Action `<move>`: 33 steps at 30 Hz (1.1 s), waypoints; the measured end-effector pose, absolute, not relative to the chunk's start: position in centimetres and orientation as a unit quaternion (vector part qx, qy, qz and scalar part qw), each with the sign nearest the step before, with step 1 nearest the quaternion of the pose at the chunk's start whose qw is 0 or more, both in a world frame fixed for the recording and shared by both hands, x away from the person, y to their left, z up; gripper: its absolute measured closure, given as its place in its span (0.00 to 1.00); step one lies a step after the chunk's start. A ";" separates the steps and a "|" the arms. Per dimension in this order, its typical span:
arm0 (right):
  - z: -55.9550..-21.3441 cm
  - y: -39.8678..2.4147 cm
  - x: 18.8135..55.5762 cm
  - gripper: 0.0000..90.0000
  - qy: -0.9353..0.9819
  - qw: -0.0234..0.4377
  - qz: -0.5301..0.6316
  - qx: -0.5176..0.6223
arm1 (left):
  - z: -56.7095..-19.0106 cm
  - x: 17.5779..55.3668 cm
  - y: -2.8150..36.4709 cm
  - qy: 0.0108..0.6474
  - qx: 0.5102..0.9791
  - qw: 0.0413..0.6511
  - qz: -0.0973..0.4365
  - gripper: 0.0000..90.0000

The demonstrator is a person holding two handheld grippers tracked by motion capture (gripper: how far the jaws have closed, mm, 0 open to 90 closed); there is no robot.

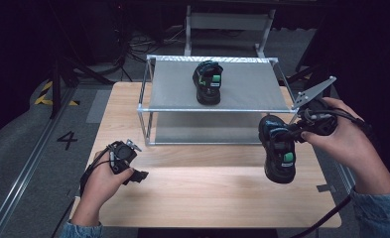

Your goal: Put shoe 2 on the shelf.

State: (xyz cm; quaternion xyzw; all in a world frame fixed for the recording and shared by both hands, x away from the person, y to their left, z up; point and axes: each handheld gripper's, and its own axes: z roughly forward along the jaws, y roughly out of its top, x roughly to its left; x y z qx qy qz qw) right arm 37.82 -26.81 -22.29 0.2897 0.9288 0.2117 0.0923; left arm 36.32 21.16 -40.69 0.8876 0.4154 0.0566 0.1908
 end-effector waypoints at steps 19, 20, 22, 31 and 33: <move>-17.4 -25.5 40.6 0.79 0.920 0.097 0.244 0.292 | -40.7 35.9 21.5 0.408 0.889 0.200 0.053 0.23; -17.3 -25.4 41.0 0.79 0.920 0.097 0.246 0.291 | -40.7 35.9 21.6 0.409 0.889 0.200 0.055 0.23; -17.0 -25.1 41.8 0.79 0.919 0.097 0.246 0.292 | -40.7 35.8 21.8 0.410 0.888 0.200 0.059 0.22; -16.4 -24.3 44.9 0.79 0.916 0.105 0.245 0.301 | -41.3 35.5 21.8 0.429 0.877 0.205 0.074 0.23; -16.3 -24.2 45.6 0.79 0.915 0.106 0.245 0.302 | -41.4 35.3 22.0 0.433 0.874 0.207 0.076 0.23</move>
